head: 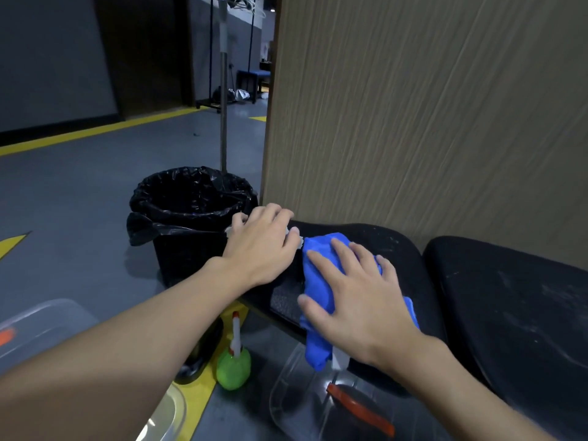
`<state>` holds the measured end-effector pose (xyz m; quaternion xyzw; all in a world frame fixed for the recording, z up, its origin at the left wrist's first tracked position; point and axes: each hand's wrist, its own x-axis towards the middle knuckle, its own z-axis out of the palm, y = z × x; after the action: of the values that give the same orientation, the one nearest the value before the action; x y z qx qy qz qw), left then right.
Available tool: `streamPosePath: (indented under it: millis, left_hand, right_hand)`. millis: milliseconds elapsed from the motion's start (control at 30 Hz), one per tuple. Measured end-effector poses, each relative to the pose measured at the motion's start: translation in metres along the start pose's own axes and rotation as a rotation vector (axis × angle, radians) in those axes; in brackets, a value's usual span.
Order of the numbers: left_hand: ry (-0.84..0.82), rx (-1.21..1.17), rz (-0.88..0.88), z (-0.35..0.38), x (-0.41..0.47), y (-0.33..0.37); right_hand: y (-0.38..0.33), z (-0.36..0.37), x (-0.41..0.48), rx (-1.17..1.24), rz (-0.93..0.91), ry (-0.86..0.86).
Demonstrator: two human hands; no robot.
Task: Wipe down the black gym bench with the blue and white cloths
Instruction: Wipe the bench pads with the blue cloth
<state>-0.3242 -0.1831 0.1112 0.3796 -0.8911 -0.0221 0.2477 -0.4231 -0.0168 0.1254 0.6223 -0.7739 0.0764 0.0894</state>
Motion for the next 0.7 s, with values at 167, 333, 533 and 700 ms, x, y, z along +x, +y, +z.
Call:
streamPosePath:
  millis: [167, 333, 533, 700]
  left_hand:
    - [0.010, 0.020, 0.029, 0.011, -0.004, -0.003]
    - [-0.080, 0.023, 0.060, 0.009, -0.003, -0.003]
    - [-0.099, 0.007, 0.057, 0.007, -0.003, -0.004]
    - [-0.094, 0.007, 0.058, 0.006, -0.005, -0.002]
  right_hand:
    - [0.025, 0.005, 0.048, 0.079, 0.110, -0.069]
    - [0.052, 0.010, 0.102, 0.120, 0.205, -0.152]
    - [0.057, 0.011, 0.115, 0.153, 0.244, -0.166]
    - [0.048, 0.008, 0.076, 0.140, 0.197, -0.113]
